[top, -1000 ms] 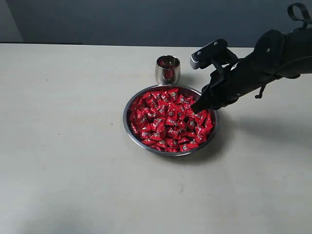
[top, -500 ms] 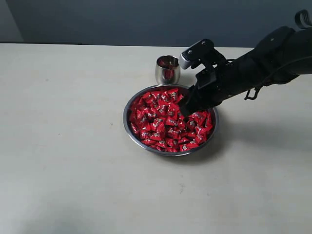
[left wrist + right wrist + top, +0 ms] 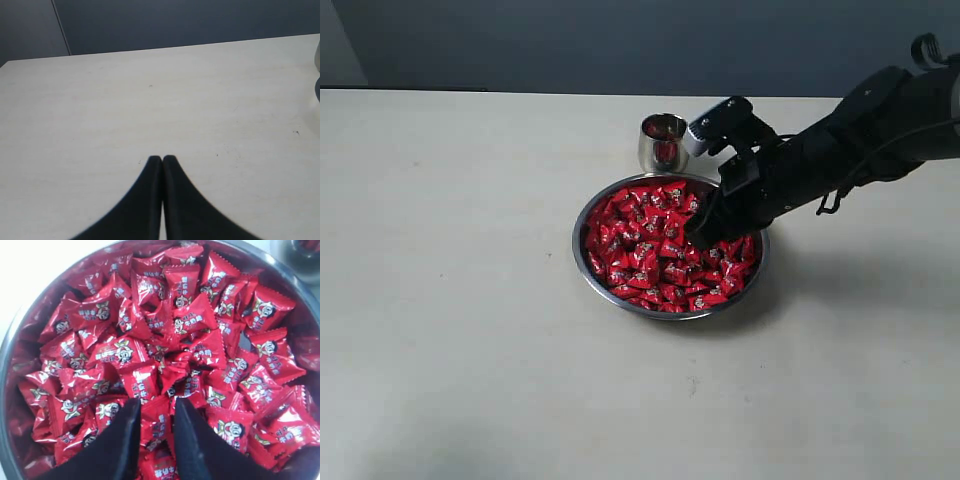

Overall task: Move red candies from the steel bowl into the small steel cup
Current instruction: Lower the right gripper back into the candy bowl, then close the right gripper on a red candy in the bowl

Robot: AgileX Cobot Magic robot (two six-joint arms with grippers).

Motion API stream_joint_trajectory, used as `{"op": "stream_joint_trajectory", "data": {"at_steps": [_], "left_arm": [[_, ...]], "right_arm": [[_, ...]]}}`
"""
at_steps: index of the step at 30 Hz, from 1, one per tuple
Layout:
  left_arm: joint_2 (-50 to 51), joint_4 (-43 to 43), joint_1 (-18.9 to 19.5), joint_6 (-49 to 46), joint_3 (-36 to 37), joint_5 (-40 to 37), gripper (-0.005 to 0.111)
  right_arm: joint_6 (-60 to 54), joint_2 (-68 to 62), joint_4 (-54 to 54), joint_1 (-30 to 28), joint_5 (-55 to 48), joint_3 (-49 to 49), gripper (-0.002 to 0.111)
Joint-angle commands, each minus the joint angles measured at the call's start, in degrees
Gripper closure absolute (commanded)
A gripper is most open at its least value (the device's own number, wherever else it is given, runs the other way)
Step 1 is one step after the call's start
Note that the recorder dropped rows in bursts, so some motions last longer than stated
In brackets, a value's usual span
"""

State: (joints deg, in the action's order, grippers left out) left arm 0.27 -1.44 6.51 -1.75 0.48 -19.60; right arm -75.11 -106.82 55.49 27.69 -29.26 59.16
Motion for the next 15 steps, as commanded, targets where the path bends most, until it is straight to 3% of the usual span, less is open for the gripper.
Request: {"op": "stream_joint_trajectory", "data": {"at_steps": [1,10,15], "left_arm": [[-0.27,-0.11,-0.31,0.07,-0.48,0.30,0.106],[-0.27,-0.11,-0.31,0.07,-0.48,0.30,0.106],[-0.27,-0.11,-0.31,0.07,-0.48,0.30,0.106]], "right_arm": [[-0.22,-1.64,-0.29,-0.24,-0.35,0.04,0.084],[-0.22,-2.86,0.02,-0.24,-0.35,0.07,0.084],[-0.22,-2.86,0.10,-0.24,-1.00,0.07,0.070]]}}
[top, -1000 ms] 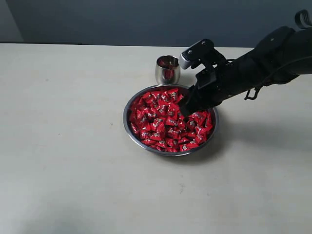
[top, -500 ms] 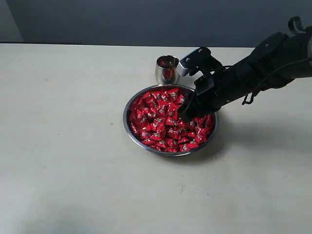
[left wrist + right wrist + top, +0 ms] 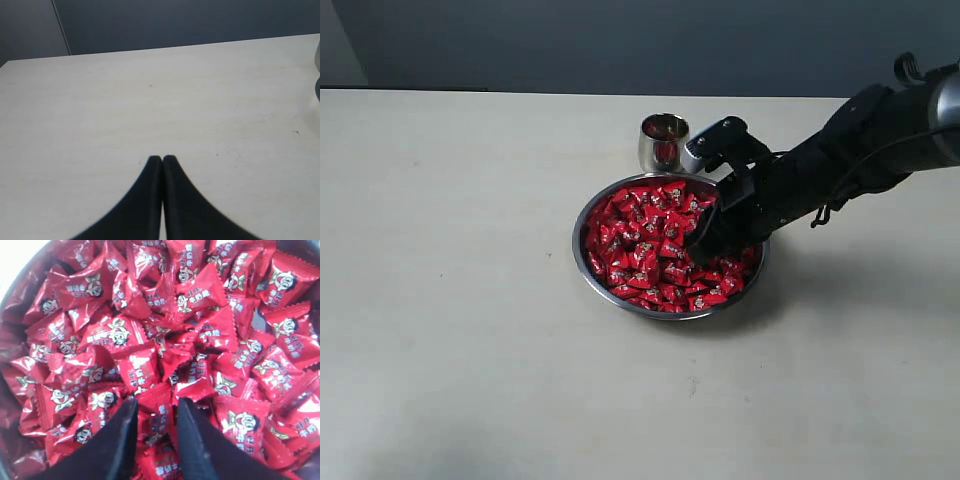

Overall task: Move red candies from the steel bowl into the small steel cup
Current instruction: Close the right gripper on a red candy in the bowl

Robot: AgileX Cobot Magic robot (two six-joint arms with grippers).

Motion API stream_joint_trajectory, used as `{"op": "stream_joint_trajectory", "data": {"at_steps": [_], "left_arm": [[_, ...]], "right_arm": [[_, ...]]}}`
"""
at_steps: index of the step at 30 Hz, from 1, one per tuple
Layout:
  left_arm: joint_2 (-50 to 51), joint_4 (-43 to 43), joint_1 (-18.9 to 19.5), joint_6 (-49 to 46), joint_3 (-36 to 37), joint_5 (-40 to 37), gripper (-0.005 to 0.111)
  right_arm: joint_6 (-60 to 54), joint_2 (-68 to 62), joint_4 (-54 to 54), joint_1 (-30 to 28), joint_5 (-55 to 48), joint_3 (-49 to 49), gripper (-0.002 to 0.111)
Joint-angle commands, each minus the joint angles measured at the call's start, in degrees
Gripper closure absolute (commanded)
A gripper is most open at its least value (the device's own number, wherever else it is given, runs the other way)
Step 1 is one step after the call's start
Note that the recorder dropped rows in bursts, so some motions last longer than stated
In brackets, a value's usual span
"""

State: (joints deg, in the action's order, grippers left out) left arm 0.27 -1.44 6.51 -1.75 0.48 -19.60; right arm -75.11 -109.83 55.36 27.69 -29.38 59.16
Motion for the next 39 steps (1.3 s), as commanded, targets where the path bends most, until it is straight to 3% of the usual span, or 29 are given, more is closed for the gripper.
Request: {"op": "stream_joint_trajectory", "data": {"at_steps": [1,3,39], "left_arm": [[-0.27,-0.11,-0.31,0.07,-0.48,0.30,0.106],[-0.27,-0.11,-0.31,0.07,-0.48,0.30,0.106],[-0.27,-0.11,-0.31,0.07,-0.48,0.30,0.106]], "right_arm": [[-0.22,0.15,0.24,-0.24,-1.20,0.07,0.067],[-0.22,0.15,0.24,-0.24,-2.32,0.07,0.063],[0.20,-4.00,0.40,-0.24,-0.03,0.07,0.064]]}}
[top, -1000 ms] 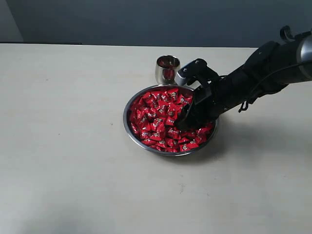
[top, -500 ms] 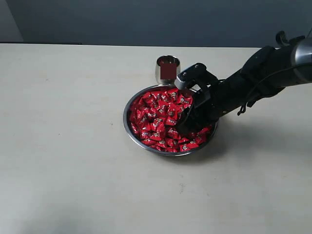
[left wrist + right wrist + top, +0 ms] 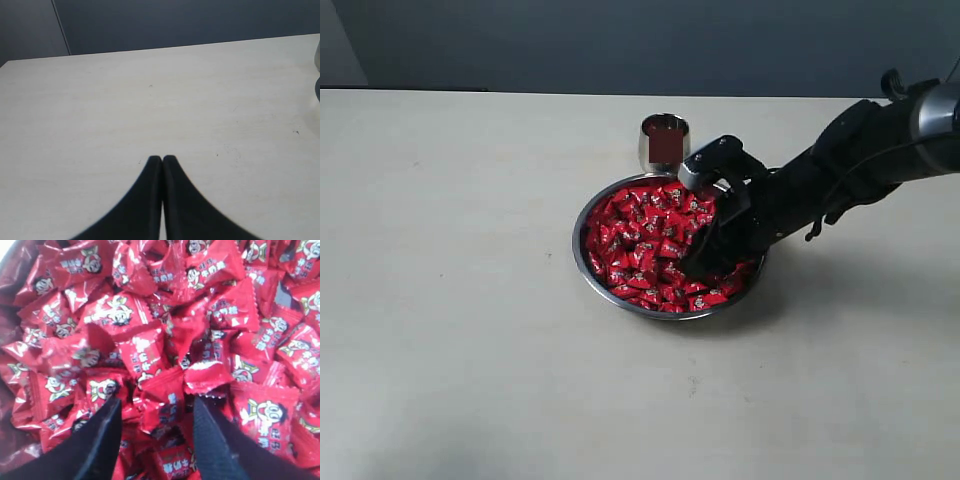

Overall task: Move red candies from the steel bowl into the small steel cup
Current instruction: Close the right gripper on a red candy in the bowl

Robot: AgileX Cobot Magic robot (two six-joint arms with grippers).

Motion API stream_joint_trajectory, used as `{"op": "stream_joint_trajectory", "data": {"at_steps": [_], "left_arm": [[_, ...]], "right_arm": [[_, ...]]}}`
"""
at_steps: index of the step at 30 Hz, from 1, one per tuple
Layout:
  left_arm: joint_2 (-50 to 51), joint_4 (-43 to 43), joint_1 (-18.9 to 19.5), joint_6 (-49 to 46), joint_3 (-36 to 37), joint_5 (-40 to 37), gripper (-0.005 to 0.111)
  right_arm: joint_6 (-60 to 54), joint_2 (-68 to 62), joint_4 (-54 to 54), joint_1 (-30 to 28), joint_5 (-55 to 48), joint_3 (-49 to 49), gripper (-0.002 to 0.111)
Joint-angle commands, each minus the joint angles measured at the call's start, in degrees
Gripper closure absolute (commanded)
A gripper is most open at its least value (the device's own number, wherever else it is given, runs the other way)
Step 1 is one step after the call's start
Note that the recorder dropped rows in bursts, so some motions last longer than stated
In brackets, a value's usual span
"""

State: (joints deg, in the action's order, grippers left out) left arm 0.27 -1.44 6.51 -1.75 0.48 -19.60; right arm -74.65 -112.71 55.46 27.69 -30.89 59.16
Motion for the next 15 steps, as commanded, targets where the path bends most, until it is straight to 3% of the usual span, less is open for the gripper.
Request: {"op": "stream_joint_trajectory", "data": {"at_steps": [1,8,15], "left_arm": [[-0.27,-0.11,-0.31,0.07,-0.48,0.30,0.106],[-0.27,-0.11,-0.31,0.07,-0.48,0.30,0.106],[-0.27,-0.11,-0.31,0.07,-0.48,0.30,0.106]], "right_arm": [[-0.26,-1.21,0.44,-0.24,1.72,0.07,0.067],[-0.26,-0.59,2.03,-0.24,3.01,0.07,0.109],[-0.12,1.95,2.03,-0.24,0.89,0.07,0.108]]}}
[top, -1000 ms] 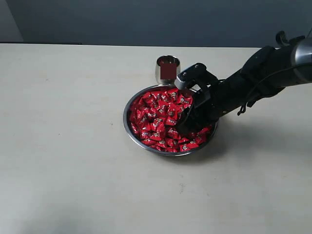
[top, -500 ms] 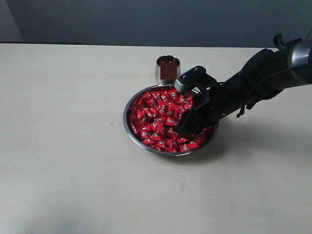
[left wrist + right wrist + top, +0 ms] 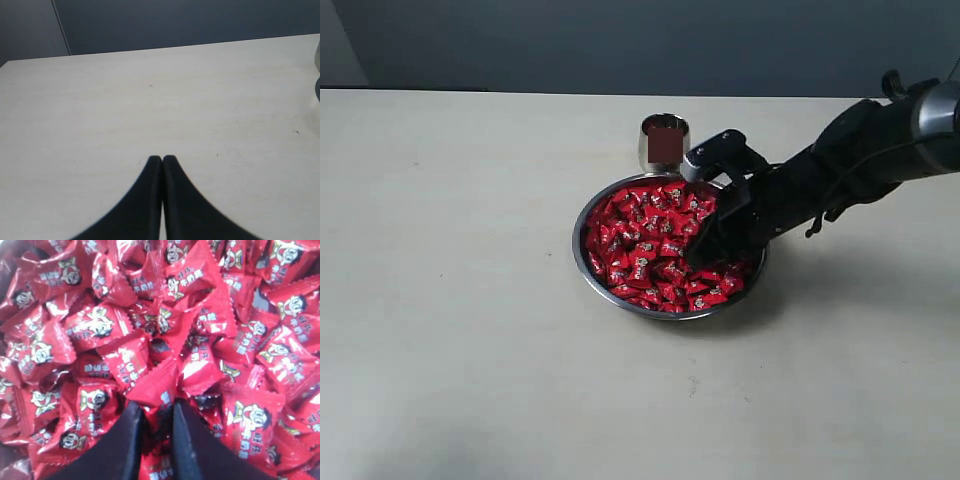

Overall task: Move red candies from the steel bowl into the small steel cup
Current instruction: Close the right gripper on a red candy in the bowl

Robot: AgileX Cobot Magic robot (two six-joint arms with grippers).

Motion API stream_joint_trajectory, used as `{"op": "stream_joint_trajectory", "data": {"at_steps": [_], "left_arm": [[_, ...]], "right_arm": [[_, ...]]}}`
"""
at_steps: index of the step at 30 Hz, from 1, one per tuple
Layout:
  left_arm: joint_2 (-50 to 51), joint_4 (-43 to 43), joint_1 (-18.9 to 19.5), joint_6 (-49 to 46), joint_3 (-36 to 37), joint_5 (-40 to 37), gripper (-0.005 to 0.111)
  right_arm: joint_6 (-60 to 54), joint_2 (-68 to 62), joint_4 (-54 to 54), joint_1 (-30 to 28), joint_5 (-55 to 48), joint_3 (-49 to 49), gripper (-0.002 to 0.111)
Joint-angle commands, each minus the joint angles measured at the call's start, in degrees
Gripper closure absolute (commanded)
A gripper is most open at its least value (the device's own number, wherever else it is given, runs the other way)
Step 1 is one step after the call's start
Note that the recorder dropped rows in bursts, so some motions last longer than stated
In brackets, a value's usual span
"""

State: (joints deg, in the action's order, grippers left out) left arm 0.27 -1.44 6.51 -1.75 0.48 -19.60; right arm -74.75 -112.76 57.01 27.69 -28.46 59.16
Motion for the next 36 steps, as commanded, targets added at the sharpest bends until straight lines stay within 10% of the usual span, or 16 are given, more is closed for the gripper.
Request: {"op": "stream_joint_trajectory", "data": {"at_steps": [1,36], "left_arm": [[-0.27,-0.11,-0.31,0.07,-0.48,0.30,0.106],[-0.27,-0.11,-0.31,0.07,-0.48,0.30,0.106]], "right_arm": [[-0.02,2.39,0.37,-0.24,-1.99,0.07,0.108],[1.32,2.31,-1.38,-0.24,-3.40,0.07,0.108]]}}
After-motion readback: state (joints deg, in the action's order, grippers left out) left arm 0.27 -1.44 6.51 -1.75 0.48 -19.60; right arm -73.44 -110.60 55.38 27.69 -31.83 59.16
